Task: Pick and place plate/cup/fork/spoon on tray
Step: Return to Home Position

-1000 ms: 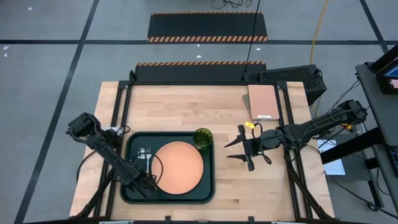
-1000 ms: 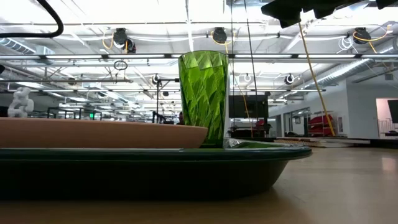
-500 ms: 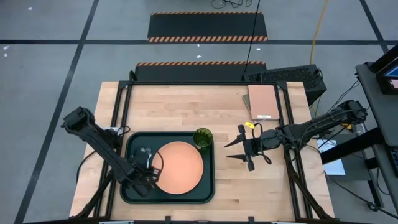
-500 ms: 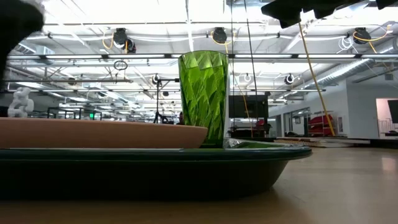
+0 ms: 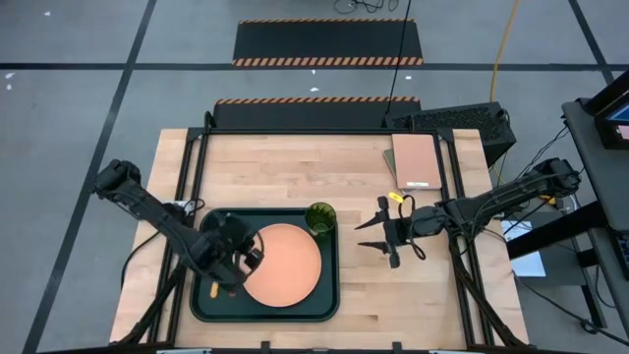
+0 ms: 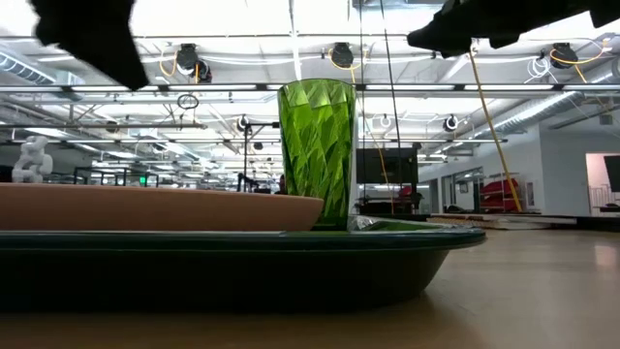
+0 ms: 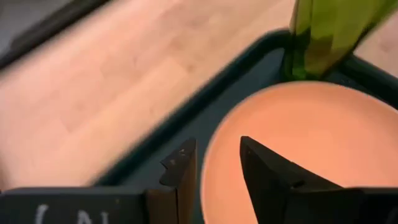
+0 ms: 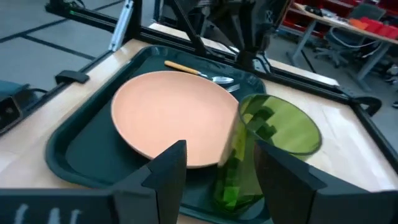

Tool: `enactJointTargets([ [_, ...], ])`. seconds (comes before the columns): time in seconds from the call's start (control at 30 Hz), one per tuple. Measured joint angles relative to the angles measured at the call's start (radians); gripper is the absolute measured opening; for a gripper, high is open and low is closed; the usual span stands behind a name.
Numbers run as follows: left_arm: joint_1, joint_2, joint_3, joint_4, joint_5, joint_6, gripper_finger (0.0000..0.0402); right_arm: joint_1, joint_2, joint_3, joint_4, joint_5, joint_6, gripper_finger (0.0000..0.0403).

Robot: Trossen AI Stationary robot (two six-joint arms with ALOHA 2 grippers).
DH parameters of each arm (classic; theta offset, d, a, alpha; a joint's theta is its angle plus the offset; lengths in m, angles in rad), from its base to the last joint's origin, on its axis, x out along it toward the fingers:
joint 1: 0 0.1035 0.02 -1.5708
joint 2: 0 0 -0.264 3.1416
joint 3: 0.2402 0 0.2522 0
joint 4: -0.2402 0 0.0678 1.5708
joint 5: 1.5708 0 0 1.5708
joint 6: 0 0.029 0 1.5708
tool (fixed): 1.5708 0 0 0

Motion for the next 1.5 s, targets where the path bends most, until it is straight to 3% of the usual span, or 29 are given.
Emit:
enactJointTargets([
  [0.13,0.062,-0.061,0.0,0.114,-0.065,0.239,0.0109,-0.006,-0.006,0.0,0.001,0.003,-0.03,0.018],
  [0.4,0.117,-0.197,-0.057,0.563,-0.08,0.879,0.0093,-0.052,-0.048,0.0,0.007,0.019,-0.055,0.015],
  [0.53,0.166,-0.283,-0.16,0.798,0.007,1.141,0.0093,-0.063,-0.065,0.0,-0.026,0.018,-0.031,0.0108],
  [0.63,0.229,-0.359,-0.288,1.009,0.139,1.285,0.0093,-0.063,-0.071,-0.019,-0.05,0.018,-0.016,0.0076],
  [0.83,0.367,-0.521,-0.527,1.26,0.408,1.462,0.0092,-0.115,-0.116,-0.064,-0.046,0.017,-0.06,0.0023],
  [1.0,0.446,-0.647,-0.629,1.327,0.477,1.494,0.0092,-0.184,-0.19,-0.112,-0.046,0.002,-0.073,0.0003],
  [1.2,0.536,-0.761,-0.717,1.325,0.546,1.555,0.0092,-0.287,-0.258,-0.195,0.029,-0.165,-0.077,0.0002],
  [1.5,0.71,-0.868,-0.812,1.323,0.752,1.57,0.0092,-0.447,-0.318,-0.291,0.118,-0.294,-0.065,0.0001],
])
